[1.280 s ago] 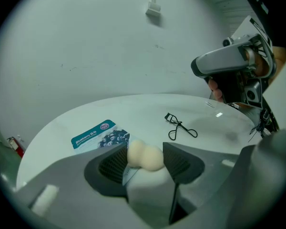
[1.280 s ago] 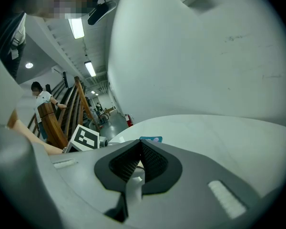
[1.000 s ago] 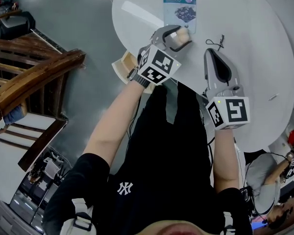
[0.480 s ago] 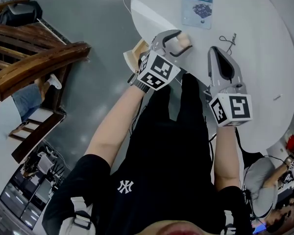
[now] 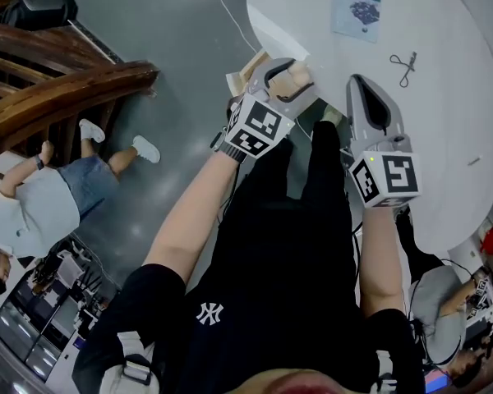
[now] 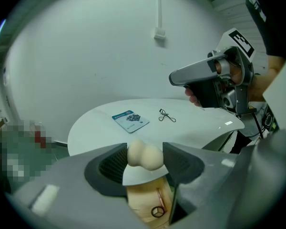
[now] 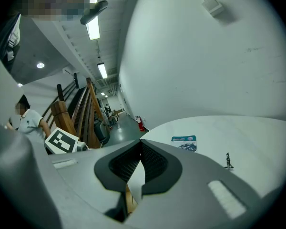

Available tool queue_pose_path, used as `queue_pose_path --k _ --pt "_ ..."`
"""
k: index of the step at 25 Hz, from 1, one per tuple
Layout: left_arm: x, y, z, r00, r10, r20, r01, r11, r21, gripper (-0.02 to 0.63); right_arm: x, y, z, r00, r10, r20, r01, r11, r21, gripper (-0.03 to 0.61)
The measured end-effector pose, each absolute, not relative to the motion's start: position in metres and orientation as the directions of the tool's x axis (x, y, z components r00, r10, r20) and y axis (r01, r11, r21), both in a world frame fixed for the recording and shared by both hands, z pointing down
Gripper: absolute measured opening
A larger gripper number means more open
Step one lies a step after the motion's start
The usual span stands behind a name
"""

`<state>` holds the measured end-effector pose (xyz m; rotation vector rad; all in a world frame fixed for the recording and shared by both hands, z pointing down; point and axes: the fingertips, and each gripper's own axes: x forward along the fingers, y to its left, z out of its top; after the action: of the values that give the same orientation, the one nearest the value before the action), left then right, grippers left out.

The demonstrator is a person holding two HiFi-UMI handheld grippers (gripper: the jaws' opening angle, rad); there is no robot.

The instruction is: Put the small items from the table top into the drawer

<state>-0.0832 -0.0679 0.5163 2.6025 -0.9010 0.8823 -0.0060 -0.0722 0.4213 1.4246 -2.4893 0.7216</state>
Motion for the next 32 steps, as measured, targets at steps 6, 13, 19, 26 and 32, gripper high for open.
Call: queue_pose_path --k 6,13,19,26,32 --pt "-0.113 -0.047 0.525 0.616 -0.473 0.630 -0.637 -0.769 0.047 0.242 -0.031 -0.056 0.422 -0.522 -0.755 0.398 -0.850 0.422 -0.314 0.024" --pt "-0.134 -0.029 0.549 0.617 -0.452 0.644 -0.630 -0.774 0.061 0.244 -0.049 -0.036 0.433 -0.502 -0.754 0.424 -0.863 0.408 -0.297 0.023" --pt "-0.141 -0.023 0.572 0.619 -0.419 0.664 -0.615 -0.785 0.078 0.245 -0.054 -0.027 0.445 -0.484 -0.753 0.445 -0.874 0.388 -0.293 0.024" --pt "-0.143 -0.023 0.598 0.625 -0.380 0.682 -0.595 -0.797 0.102 0.246 -0.055 -0.021 0.462 -0.467 -0.745 0.476 -0.883 0.367 -0.293 0.024" --pt "-0.145 -0.025 0.608 0.623 -0.365 0.692 -0.591 -0.799 0.110 0.250 -0.054 -0.020 0.467 -0.458 -0.746 0.484 -0.888 0.354 -0.294 0.024"
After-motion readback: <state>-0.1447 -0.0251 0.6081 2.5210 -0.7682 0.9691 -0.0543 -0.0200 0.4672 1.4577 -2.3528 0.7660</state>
